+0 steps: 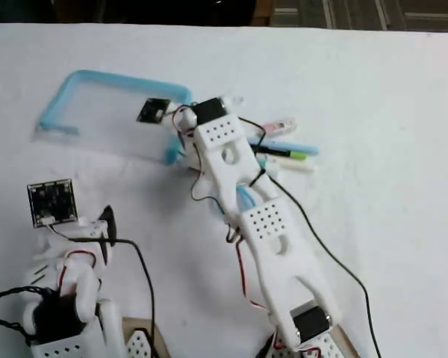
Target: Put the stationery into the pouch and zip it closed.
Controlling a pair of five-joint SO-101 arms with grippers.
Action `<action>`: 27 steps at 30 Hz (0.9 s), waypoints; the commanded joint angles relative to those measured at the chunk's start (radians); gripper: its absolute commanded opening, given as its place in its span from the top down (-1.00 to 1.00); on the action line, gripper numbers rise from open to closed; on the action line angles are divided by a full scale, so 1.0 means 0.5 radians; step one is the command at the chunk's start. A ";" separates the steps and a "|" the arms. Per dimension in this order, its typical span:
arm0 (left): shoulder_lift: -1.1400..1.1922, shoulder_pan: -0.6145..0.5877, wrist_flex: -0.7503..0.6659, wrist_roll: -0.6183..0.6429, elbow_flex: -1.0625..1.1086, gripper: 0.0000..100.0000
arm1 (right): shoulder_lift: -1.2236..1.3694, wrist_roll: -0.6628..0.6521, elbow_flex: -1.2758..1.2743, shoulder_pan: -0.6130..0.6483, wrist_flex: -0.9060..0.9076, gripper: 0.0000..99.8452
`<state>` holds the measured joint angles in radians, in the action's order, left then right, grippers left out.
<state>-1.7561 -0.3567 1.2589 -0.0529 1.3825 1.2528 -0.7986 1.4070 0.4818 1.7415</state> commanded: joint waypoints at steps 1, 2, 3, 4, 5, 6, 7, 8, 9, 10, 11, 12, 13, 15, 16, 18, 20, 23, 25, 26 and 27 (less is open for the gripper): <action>0.023 -0.035 -0.110 0.184 -0.006 0.55 | -0.137 0.018 0.040 0.072 0.054 0.96; 0.023 -0.060 -0.135 0.282 -0.009 0.55 | -0.183 0.025 0.040 0.094 0.057 0.96; 0.023 -0.084 -0.157 0.359 -0.018 0.55 | -0.235 0.025 0.040 0.115 0.057 0.96; 0.023 -0.106 -0.172 0.393 -0.028 0.55 | -0.293 0.028 0.040 0.140 0.060 0.96; 0.023 -0.124 -0.172 0.393 -0.046 0.55 | -0.361 0.028 0.040 0.158 0.060 0.96; 0.023 -0.143 -0.172 0.399 -0.071 0.55 | -0.434 0.040 0.037 0.176 0.060 0.96; 0.023 -0.164 -0.166 0.399 -0.104 0.55 | -0.511 0.083 0.037 0.192 0.060 0.96; 0.023 -0.186 -0.166 0.399 -0.141 0.55 | -0.594 0.117 0.037 0.204 0.060 0.96; 0.023 -0.201 -0.166 0.393 -0.172 0.55 | -0.677 0.135 0.037 0.213 0.060 0.96; 0.026 -0.204 -0.163 0.393 -0.209 0.55 | -0.763 0.147 0.037 0.229 0.060 0.96; 0.026 -0.207 -0.163 0.393 -0.236 0.56 | -0.845 0.150 0.034 0.241 0.060 0.96; 0.026 -0.207 -0.163 0.393 -0.261 0.56 | -0.925 0.150 0.034 0.253 0.060 0.96; 0.026 -0.204 -0.163 0.393 -0.285 0.56 | -1.008 0.150 0.034 0.269 0.060 0.96; 0.026 -0.204 -0.163 0.393 -0.331 0.55 | -1.171 0.150 0.025 0.305 0.060 0.96; 0.026 -0.204 -0.163 0.393 -0.353 0.55 | -1.260 0.150 -0.006 0.327 0.060 0.96; 0.026 -0.210 -0.163 0.393 -0.442 0.55 | -1.444 0.150 -0.107 0.373 0.060 0.96; 0.035 -0.210 -0.163 0.399 -0.555 0.55 | -1.622 0.150 -0.239 0.425 0.057 0.96; 0.222 -0.210 -0.144 0.451 -0.816 0.55 | -1.849 0.147 -0.393 0.499 0.054 0.96; 0.493 -0.198 -0.018 0.568 -1.099 0.51 | -1.959 0.144 -0.457 0.523 0.054 0.96; 0.667 -0.192 0.092 0.623 -1.277 0.47 | -1.999 0.144 -0.476 0.526 0.054 0.96; 0.858 -0.155 0.221 0.660 -1.470 0.43 | -2.030 0.144 -0.497 0.529 0.054 0.96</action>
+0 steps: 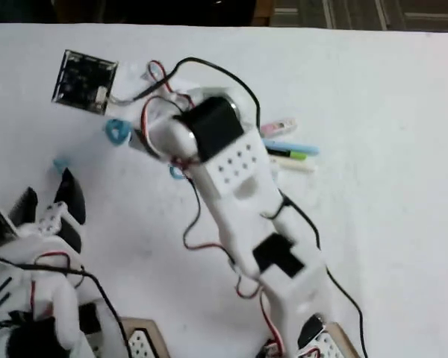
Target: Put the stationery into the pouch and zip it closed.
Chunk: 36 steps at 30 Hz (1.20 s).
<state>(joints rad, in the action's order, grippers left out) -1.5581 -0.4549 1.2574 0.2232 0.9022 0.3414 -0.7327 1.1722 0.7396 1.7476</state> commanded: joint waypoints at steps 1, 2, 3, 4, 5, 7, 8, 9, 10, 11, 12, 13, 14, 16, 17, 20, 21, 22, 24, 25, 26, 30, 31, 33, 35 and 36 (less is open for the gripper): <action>0.655 0.100 0.384 0.132 -0.724 0.39 | -0.222 0.012 -0.043 0.011 0.041 0.96; 0.842 0.155 0.580 0.144 -0.942 0.35 | -0.222 0.012 -0.055 0.008 0.041 0.96; 1.030 0.213 0.786 0.144 -1.166 0.31 | -0.222 0.012 -0.071 0.005 0.041 0.96; 1.204 0.278 0.970 0.138 -1.356 0.27 | -0.219 0.015 -0.092 0.005 0.041 0.96; 1.370 0.324 1.089 0.138 -1.519 0.24 | -0.219 0.012 -0.123 0.005 0.041 0.96; 1.606 0.336 1.059 0.138 -1.651 0.20 | -0.219 0.012 -0.150 0.005 0.038 0.96; 1.671 0.339 1.059 0.135 -1.694 0.19 | -0.219 0.012 -0.153 0.005 0.038 0.96; 1.720 0.354 1.059 0.135 -1.728 0.19 | -0.219 0.012 -0.166 0.005 0.026 0.96; 1.757 0.379 1.059 0.135 -1.758 0.19 | -0.219 0.012 -0.172 0.002 0.011 0.96; 1.766 0.404 1.059 0.135 -1.783 0.20 | -0.219 0.012 -0.172 -0.008 -0.002 0.96; 1.766 0.416 1.059 0.135 -1.798 0.20 | -0.219 0.012 -0.172 -0.017 -0.005 0.96; 1.766 0.422 1.059 0.135 -1.811 0.20 | -0.219 0.012 -0.172 -0.023 -0.011 0.96; 1.766 0.425 1.059 0.135 -1.817 0.20 | -0.219 0.012 -0.172 -0.029 -0.017 0.96; 1.772 0.425 1.059 0.135 -1.804 0.20 | -0.219 0.012 -0.172 -0.048 -0.017 0.96; 1.781 0.425 1.059 0.135 -1.795 0.20 | -0.219 0.012 -0.172 -0.051 -0.017 0.96; 1.784 0.431 1.059 0.101 -1.679 0.20 | -0.216 0.012 -0.172 -0.063 -0.044 0.96; 1.784 0.453 1.059 0.055 -1.629 0.20 | -0.216 0.012 -0.172 -0.066 -0.057 0.96; 1.778 0.480 1.059 0.009 -1.565 0.20 | -0.216 0.012 -0.172 -0.069 -0.063 0.96; 1.769 0.545 1.053 -0.025 -1.452 0.20 | -0.213 0.015 -0.172 -0.072 -0.075 0.96; 1.778 0.563 1.037 -0.021 -1.415 0.20 | -0.198 0.015 -0.172 -0.072 -0.078 0.96; 1.784 0.578 1.007 -0.021 -1.405 0.20 | -0.180 0.015 -0.169 -0.072 -0.078 0.96; 1.784 0.624 0.970 0.071 -1.415 0.20 | -0.097 0.015 -0.166 -0.072 -0.078 0.96; 1.784 0.621 0.976 0.086 -1.427 0.20 | -0.078 0.015 -0.166 -0.072 -0.081 0.96; 1.772 0.609 1.003 0.092 -1.494 0.20 | -0.048 0.015 -0.153 -0.072 -0.078 0.96; 1.769 0.606 1.053 0.141 -1.593 0.20 | -0.038 0.015 -0.150 -0.072 -0.081 0.96; 1.769 0.606 1.056 0.172 -1.633 0.20 | -0.035 0.015 -0.150 -0.069 -0.084 0.96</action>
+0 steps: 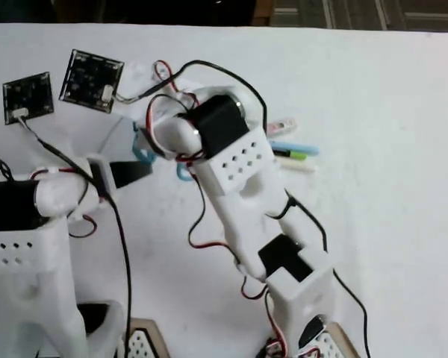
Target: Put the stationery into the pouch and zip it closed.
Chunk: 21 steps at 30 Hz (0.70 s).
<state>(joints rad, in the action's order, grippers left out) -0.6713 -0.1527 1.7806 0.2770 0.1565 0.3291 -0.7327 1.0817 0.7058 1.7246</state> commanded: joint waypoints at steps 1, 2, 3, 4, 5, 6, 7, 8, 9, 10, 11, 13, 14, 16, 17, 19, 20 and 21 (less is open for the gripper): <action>-0.005 0.002 0.009 0.098 -0.175 0.20 | -0.011 0.015 0.031 -0.002 -0.038 0.96; -0.005 0.002 0.009 0.129 -0.196 0.20 | -0.011 0.015 0.031 -0.002 -0.038 0.96; -0.005 0.002 0.009 0.150 -0.206 0.20 | -0.011 0.015 0.031 -0.005 -0.038 0.96; -0.005 0.002 0.009 0.166 -0.215 0.20 | -0.008 0.012 0.031 -0.005 -0.038 0.96; -0.005 0.002 0.009 0.169 -0.218 0.20 | -0.008 0.012 0.031 -0.008 -0.038 0.96; -0.005 0.002 0.009 0.169 -0.218 0.20 | -0.008 0.012 0.031 -0.008 -0.038 0.96; -0.002 0.005 0.009 0.169 -0.215 0.20 | -0.005 0.012 0.031 -0.008 -0.038 0.96; 0.011 0.011 0.006 0.169 -0.215 0.20 | -0.005 0.012 0.031 -0.008 -0.041 0.96; 0.014 0.014 0.003 0.169 -0.212 0.20 | -0.005 0.012 0.031 -0.008 -0.044 0.96; 0.014 0.014 -0.009 0.169 -0.209 0.20 | -0.005 0.012 0.031 -0.008 -0.060 0.96; 0.014 0.014 -0.025 0.169 -0.190 0.20 | -0.005 0.015 0.031 -0.008 -0.072 0.96; 0.014 0.014 -0.092 0.160 -0.098 0.20 | -0.005 0.018 0.034 -0.008 -0.087 0.96; 0.014 0.014 -0.141 0.157 -0.021 0.19 | -0.011 0.018 0.034 -0.008 -0.087 0.96; 0.014 0.017 -0.270 0.153 0.153 0.19 | -0.014 0.021 0.034 -0.008 -0.097 0.96; 0.014 0.011 -0.325 0.153 0.221 0.19 | -0.017 0.021 0.034 -0.008 -0.097 0.96; 0.011 0.002 -0.417 0.153 0.313 0.20 | -0.017 0.021 0.034 -0.008 -0.097 0.96; 0.008 0.002 -0.436 0.153 0.334 0.20 | -0.017 0.021 0.034 -0.008 -0.097 0.96; 0.005 0.002 -0.442 0.150 0.344 0.20 | -0.017 0.021 0.034 -0.020 -0.097 0.96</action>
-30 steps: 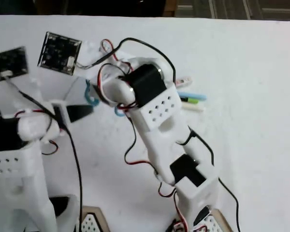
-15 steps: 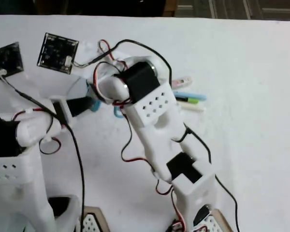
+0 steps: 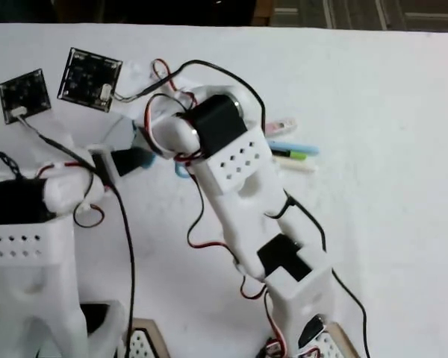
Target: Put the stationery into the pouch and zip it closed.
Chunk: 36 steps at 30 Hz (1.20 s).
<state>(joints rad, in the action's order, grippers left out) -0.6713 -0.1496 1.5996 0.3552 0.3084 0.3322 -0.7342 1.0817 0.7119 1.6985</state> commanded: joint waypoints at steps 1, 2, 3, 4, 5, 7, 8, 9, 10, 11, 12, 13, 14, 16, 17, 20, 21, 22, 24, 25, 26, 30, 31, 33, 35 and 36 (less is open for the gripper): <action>0.005 -0.005 -0.074 -0.009 0.040 0.20 | -0.023 0.025 0.034 -0.044 -0.044 0.96; 0.005 -0.005 -0.071 -0.037 0.037 0.20 | -0.023 0.025 0.034 -0.060 -0.048 0.96; 0.002 -0.005 -0.068 -0.074 0.037 0.21 | -0.023 0.025 0.034 -0.072 -0.048 0.96; 0.002 -0.005 -0.068 -0.110 0.037 0.25 | -0.023 0.025 0.034 -0.094 -0.048 0.96; 0.002 -0.005 -0.068 -0.135 0.037 0.31 | -0.023 0.028 0.034 -0.109 -0.048 0.96; -0.002 -0.005 -0.068 -0.166 0.037 0.49 | -0.023 0.028 0.034 -0.146 -0.069 0.96; -0.002 -0.005 -0.071 -0.178 0.037 0.58 | -0.026 0.028 0.034 -0.164 -0.075 0.96; -0.002 -0.005 -0.083 -0.206 0.037 0.68 | -0.026 0.028 0.037 -0.180 -0.078 0.96; 0.002 -0.002 -0.089 -0.255 0.037 0.76 | -0.026 0.028 0.037 -0.189 -0.084 0.96; 0.002 0.002 -0.101 -0.325 0.034 0.82 | -0.026 0.028 0.037 -0.201 -0.087 0.96; -0.002 0.005 -0.104 -0.387 0.034 0.86 | -0.026 0.028 0.037 -0.213 -0.091 0.96; -0.002 0.002 -0.104 -0.436 0.034 0.90 | -0.026 0.028 0.037 -0.213 -0.091 0.96; -0.002 -0.002 -0.095 -0.470 0.025 0.93 | -0.026 0.028 0.037 -0.216 -0.091 0.96; 0.008 -0.002 -0.037 -0.491 -0.043 0.95 | -0.026 0.028 0.037 -0.216 -0.091 0.96; 0.008 0.005 0.012 -0.494 -0.101 0.95 | -0.026 0.028 0.043 -0.216 -0.091 0.96; 0.011 0.011 0.166 -0.491 -0.353 0.95 | -0.023 0.028 0.098 -0.216 -0.087 0.96; 0.011 0.011 0.215 -0.491 -0.442 0.95 | -0.023 0.028 0.114 -0.213 -0.087 0.96; 0.011 0.005 0.261 -0.488 -0.534 0.95 | -0.026 0.028 0.126 -0.210 -0.087 0.96; 0.011 -0.002 0.344 -0.485 -0.709 0.95 | -0.023 0.028 0.141 -0.204 -0.081 0.96; 0.011 -0.002 0.359 -0.485 -0.786 0.95 | -0.023 0.028 0.141 -0.204 -0.081 0.96; 0.011 -0.002 0.362 -0.485 -0.847 0.94 | -0.023 0.028 0.141 -0.201 -0.078 0.96; 0.011 0.005 0.359 -0.430 -0.933 0.79 | -0.026 0.028 0.141 -0.201 -0.078 0.96; 0.014 0.008 0.359 -0.384 -0.924 0.71 | -0.029 0.028 0.141 -0.201 -0.078 0.96; 0.011 0.011 0.359 -0.313 -0.905 0.51 | -0.029 0.028 0.141 -0.201 -0.081 0.96; -0.002 -0.005 0.356 -0.206 -0.921 0.37 | -0.063 0.031 0.144 -0.198 -0.091 0.96; -0.002 -0.008 0.356 -0.138 -0.948 0.35 | -0.100 0.034 0.144 -0.198 -0.112 0.96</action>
<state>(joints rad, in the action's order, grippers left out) -0.6713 -0.1496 1.7776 0.2140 -0.1212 0.3337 -0.7281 1.1139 0.6107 1.6709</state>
